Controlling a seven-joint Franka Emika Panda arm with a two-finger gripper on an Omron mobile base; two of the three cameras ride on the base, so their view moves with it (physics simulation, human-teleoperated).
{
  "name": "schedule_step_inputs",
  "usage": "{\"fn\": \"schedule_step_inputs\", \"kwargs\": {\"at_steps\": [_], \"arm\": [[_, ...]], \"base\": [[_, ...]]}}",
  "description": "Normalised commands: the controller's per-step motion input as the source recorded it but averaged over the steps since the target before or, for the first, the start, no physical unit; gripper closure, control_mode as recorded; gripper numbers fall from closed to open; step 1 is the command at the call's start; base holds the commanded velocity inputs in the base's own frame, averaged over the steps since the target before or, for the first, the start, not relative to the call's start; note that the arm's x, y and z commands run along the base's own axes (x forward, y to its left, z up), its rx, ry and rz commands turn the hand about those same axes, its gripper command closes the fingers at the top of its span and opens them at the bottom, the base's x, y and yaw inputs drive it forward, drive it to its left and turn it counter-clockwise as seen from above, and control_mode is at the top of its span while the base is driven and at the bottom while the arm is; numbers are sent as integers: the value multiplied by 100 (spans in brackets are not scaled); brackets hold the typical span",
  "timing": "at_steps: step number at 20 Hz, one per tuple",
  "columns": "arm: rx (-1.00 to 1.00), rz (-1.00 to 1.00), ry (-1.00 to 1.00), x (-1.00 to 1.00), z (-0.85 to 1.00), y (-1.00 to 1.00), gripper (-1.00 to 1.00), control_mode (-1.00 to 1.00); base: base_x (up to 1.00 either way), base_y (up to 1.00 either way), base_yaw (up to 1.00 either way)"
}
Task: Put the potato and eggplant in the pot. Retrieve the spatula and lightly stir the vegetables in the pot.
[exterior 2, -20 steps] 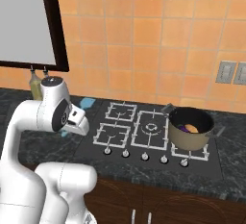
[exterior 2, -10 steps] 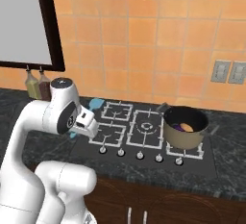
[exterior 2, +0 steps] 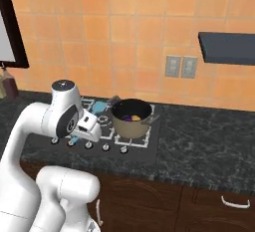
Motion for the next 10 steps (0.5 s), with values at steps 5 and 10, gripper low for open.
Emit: {"fn": "schedule_step_inputs", "kwargs": {"at_steps": [5, 10], "arm": [[0, 0, 0, 0, 0, 0, 100, 100], [0, 0, 0, 0, 0, 0, 100, 100]], "base": [[59, -59, 0], [96, -40, 0]]}}
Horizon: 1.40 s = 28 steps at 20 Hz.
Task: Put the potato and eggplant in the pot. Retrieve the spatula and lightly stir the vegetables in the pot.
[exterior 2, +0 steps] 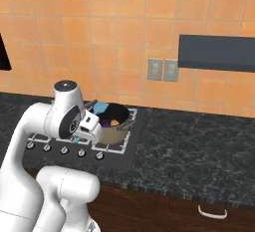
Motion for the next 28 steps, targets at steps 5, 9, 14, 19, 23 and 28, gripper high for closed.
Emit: {"fn": "schedule_step_inputs", "kwargs": {"at_steps": [5, 9, 14, 19, 23, 28], "arm": [[4, 0, 0, 0, 33, 0, 100, -100], [30, -1, 0, 18, 100, 0, 100, -100], [44, -6, 18, 62, 95, 0, 100, -100], [59, -15, 47, 86, 44, -3, 100, -100], [58, -14, 62, 94, 0, 0, 100, -100], [53, -12, 74, 87, -41, 0, 100, -100]], "base": [[27, -5, 0], [0, 0, 0], [0, 0, 0], [0, 0, 0], [0, 0, 0], [0, 0, 0]]}}
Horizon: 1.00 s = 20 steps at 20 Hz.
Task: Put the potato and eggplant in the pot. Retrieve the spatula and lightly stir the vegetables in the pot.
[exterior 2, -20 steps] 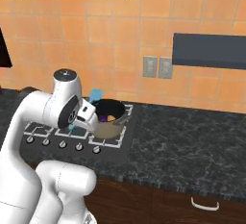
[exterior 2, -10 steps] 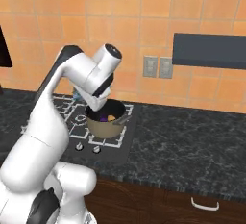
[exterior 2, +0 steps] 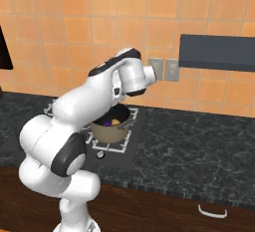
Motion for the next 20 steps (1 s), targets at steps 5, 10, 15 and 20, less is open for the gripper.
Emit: {"fn": "schedule_step_inputs", "kwargs": {"at_steps": [5, 10, 15, 20], "arm": [[27, -11, 52, 56, -30, -5, 100, -100], [9, -11, 35, 49, -25, 0, 100, -100], [-3, -14, 19, 39, -16, 0, 100, -100], [-9, -13, 10, 35, -6, 0, 100, -100]], "base": [[0, 0, 0], [0, 0, 0], [0, 0, 0], [0, 0, 0]]}}
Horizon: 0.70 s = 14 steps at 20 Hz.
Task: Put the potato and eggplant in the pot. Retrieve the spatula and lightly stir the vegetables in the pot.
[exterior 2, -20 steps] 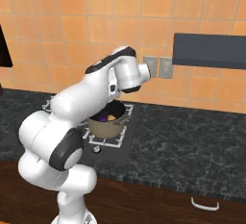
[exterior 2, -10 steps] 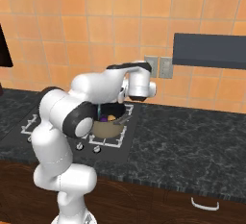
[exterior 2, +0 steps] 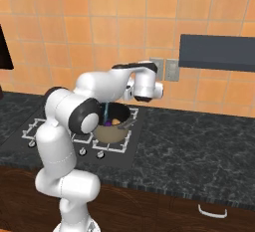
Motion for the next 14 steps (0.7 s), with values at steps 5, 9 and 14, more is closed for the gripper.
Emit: {"fn": "schedule_step_inputs", "kwargs": {"at_steps": [5, 9, 14], "arm": [[-5, -13, 9, 3, 2, -11, 100, -100], [-3, -11, 13, 0, -2, -5, 100, -100], [2, -12, 16, 0, 51, -3, 100, -100]], "base": [[0, 0, 0], [0, 0, 0], [0, 0, 0]]}}
